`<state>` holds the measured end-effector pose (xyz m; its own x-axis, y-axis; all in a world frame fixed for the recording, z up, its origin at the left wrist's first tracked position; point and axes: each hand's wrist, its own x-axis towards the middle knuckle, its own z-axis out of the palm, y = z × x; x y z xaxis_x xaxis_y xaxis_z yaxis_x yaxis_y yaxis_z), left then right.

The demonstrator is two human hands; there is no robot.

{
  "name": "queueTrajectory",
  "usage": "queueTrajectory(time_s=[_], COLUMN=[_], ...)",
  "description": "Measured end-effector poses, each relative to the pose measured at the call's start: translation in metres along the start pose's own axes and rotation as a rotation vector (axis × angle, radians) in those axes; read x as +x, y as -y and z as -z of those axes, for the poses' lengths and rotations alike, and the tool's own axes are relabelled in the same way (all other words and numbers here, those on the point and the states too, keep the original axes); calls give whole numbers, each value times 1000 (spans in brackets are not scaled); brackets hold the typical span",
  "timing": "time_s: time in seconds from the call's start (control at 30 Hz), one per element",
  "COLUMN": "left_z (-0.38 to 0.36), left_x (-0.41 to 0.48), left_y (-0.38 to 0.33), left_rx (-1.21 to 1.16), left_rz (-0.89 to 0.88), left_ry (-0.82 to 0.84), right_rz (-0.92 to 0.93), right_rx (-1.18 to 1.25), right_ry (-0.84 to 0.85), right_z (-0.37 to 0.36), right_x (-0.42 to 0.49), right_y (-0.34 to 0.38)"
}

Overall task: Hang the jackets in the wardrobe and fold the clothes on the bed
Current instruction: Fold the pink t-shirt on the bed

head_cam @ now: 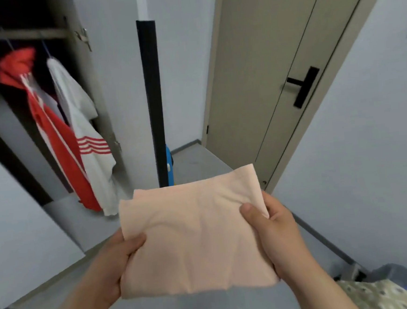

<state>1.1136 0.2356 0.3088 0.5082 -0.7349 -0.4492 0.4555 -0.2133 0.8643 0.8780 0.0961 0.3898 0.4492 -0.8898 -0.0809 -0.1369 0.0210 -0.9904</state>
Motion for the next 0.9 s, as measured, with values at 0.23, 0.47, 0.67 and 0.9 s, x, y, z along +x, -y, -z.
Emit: queueTrajectory(time_s=[0.23,0.47,0.67,0.9], left_z=[56,110,144,179], left_x=[-32,-21,9,35], left_y=[-70,-131,-212,-279], left_rx=[215,258,339,269], left_rz=[-223,-458,-639,-697], left_ry=[-269,-691,-837,-852], right_rz=[154,256,391,545], right_rx=[-13,-135,-65,-81], right_ry=[203,537,635,596], right_z=[-89,-187,-266,-323], right_x=[31,95,168,219], right_y=[60,97,141,191])
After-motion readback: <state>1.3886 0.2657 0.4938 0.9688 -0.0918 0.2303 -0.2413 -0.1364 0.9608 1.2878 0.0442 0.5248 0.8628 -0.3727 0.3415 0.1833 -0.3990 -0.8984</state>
